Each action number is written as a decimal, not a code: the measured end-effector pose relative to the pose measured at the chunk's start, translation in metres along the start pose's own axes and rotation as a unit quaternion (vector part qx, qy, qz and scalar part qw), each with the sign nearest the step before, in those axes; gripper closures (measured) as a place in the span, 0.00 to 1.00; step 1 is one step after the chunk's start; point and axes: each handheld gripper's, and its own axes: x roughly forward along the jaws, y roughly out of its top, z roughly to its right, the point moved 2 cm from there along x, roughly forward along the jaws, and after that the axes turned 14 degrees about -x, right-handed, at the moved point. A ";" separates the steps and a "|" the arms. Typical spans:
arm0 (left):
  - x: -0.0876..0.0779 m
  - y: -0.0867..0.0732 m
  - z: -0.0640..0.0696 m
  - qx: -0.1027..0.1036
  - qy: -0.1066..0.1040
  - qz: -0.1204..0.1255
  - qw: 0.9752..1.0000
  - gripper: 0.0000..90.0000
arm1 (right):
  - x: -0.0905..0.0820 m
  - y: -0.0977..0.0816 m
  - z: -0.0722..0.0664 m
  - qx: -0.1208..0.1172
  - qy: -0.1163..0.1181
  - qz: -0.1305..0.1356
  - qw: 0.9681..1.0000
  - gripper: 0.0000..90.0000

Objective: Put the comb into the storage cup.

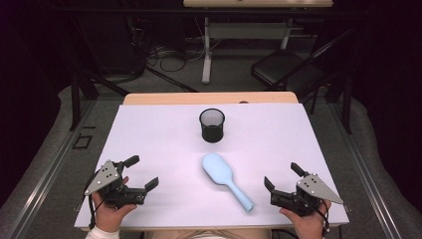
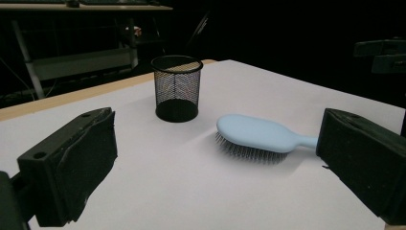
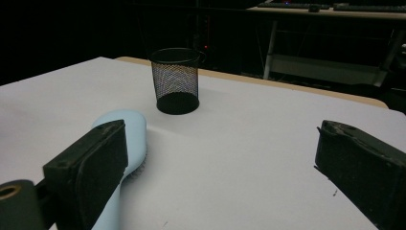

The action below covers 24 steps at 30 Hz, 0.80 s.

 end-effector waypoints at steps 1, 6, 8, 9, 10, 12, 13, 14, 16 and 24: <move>0.001 0.000 0.000 0.000 0.000 0.000 1.000 0.00 | 0.000 0.000 0.000 -0.001 0.000 -0.002 1.000 0.04; 0.003 -0.001 -0.001 -0.003 -0.002 -0.002 1.000 0.00 | 0.001 -0.002 -0.002 -0.008 0.000 -0.011 1.000 0.04; 0.003 -0.002 -0.002 -0.002 -0.001 -0.004 1.000 0.00 | 0.001 -0.002 -0.002 -0.008 0.000 -0.015 1.000 0.04; 0.004 -0.002 -0.002 -0.002 -0.001 -0.007 1.000 0.00 | 0.001 -0.002 -0.001 -0.008 0.000 -0.020 1.000 0.04; 0.004 -0.003 -0.002 -0.002 -0.003 -0.009 1.000 0.00 | 0.002 -0.002 -0.001 -0.007 0.000 -0.022 1.000 0.04; 0.004 -0.003 -0.002 0.001 -0.004 -0.010 1.000 0.00 | 0.003 -0.003 -0.001 -0.005 -0.001 -0.025 1.000 0.05; 0.004 -0.003 -0.002 0.001 -0.004 -0.010 1.000 0.00 | 0.003 -0.003 -0.001 -0.004 0.000 -0.029 1.000 0.05; 0.004 -0.004 -0.002 -0.001 -0.006 -0.014 1.000 0.00 | 0.003 -0.003 -0.001 -0.006 0.001 -0.031 0.999 0.05; 0.005 -0.005 -0.002 0.002 -0.005 -0.021 1.000 0.00 | 0.004 -0.004 -0.003 -0.004 0.003 -0.037 0.999 0.05; 0.002 -0.008 -0.001 -0.004 -0.004 -0.028 1.000 0.00 | 0.011 -0.001 -0.008 -0.011 0.014 -0.047 0.999 0.05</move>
